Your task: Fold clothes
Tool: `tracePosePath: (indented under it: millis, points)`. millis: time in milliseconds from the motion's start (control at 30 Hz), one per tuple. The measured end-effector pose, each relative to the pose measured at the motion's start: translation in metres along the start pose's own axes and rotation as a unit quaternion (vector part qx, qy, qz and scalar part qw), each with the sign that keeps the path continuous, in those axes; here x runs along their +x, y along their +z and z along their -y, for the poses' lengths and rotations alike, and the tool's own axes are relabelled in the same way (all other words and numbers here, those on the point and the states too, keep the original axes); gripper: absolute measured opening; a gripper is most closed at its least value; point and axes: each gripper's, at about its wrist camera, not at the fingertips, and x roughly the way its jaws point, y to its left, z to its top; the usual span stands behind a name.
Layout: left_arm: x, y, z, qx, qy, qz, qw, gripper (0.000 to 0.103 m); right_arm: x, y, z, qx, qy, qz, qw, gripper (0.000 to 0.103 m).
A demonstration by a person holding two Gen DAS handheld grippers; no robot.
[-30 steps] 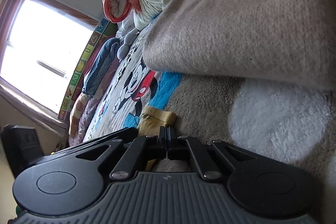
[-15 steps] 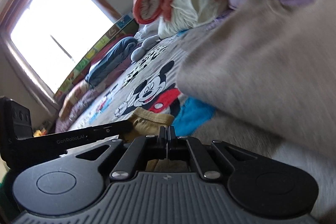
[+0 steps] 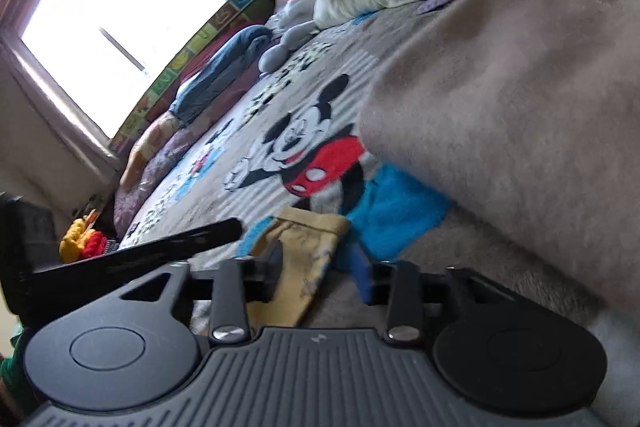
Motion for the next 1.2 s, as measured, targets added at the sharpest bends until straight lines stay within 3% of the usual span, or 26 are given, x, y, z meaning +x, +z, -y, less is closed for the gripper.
tracePosePath:
  millis: [100,233,400,467,533,633,733,867,967,1100,1200]
  points:
    - [-0.042,-0.028,0.006,0.012,0.018,0.012,0.9997,0.006,0.006,0.004,-0.002,-0.008,-0.011,-0.001,1.0,0.038]
    - [-0.087,-0.088,0.025,0.045,0.058,0.003,0.9973,0.006,0.014,0.0,-0.005,-0.019,-0.028,-0.004,0.999,0.007]
    - [-0.115,-0.159,0.047,0.072,0.096,-0.008,0.9927,0.006,0.004,-0.001,-0.011,-0.043,-0.049,0.013,0.998,0.007]
    - [-0.122,-0.17,0.052,0.069,0.107,0.005,0.9918,0.006,0.004,-0.001,-0.012,-0.053,-0.06,0.012,0.997,0.007]
    - [-0.132,-0.172,0.054,0.058,0.1,0.015,0.9931,0.008,0.004,-0.002,-0.012,-0.057,-0.069,0.015,0.996,0.007]
    - [-0.132,-0.177,0.054,0.053,0.101,-0.011,0.9934,0.016,0.003,-0.003,-0.014,-0.066,-0.085,0.019,0.994,0.007]
    - [-0.144,-0.173,0.039,0.027,0.1,0.006,0.9946,0.017,0.002,-0.004,-0.016,-0.074,-0.116,0.032,0.99,0.009]
    - [-0.16,-0.168,0.018,-0.007,0.097,0.029,0.9948,0.023,-0.011,-0.006,-0.035,-0.121,-0.156,0.08,0.977,0.014]
    - [-0.172,-0.165,0.003,-0.033,0.097,0.044,0.9938,0.023,-0.018,-0.014,-0.059,-0.169,-0.131,0.095,0.972,0.014]
    - [-0.173,-0.17,-0.013,-0.056,0.099,0.042,0.9927,0.023,-0.008,-0.034,-0.094,-0.215,-0.031,0.053,0.975,0.014]
    - [-0.176,-0.178,-0.012,-0.052,0.085,0.036,0.9944,0.023,0.006,-0.049,-0.122,-0.236,0.053,-0.007,0.97,0.014]
